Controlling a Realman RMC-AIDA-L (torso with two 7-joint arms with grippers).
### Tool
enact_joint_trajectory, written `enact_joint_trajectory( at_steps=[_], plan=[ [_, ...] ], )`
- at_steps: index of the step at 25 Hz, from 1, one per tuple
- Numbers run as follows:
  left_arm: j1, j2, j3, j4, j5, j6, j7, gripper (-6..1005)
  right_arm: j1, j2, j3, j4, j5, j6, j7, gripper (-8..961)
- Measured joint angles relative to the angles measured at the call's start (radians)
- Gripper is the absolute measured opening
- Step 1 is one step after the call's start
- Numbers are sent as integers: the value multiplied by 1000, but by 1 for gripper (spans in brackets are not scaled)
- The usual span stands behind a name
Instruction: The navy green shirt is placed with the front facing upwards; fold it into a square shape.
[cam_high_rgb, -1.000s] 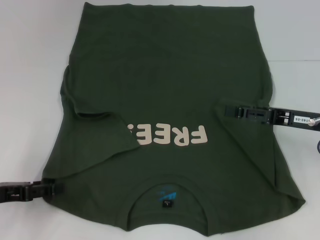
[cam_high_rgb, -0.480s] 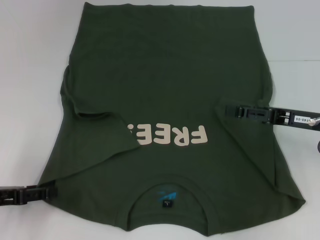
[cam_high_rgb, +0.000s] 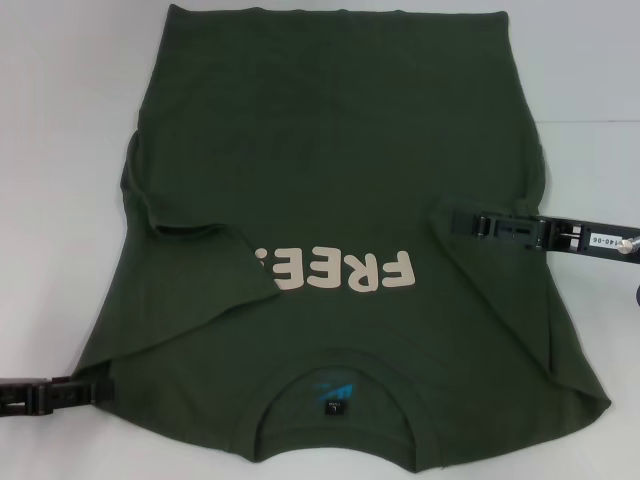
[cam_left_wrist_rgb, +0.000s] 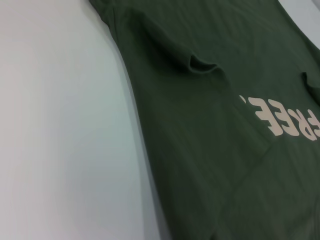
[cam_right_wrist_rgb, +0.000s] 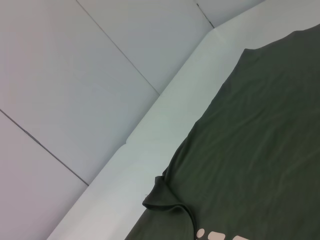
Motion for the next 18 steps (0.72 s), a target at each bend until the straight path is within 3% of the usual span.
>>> enact_joint_trajectory(
  at_steps=[18],
  plan=[
    [-33,-5,12,-10,7,1,0,785,-1,-1,0,0,0,0,0,900]
  ],
)
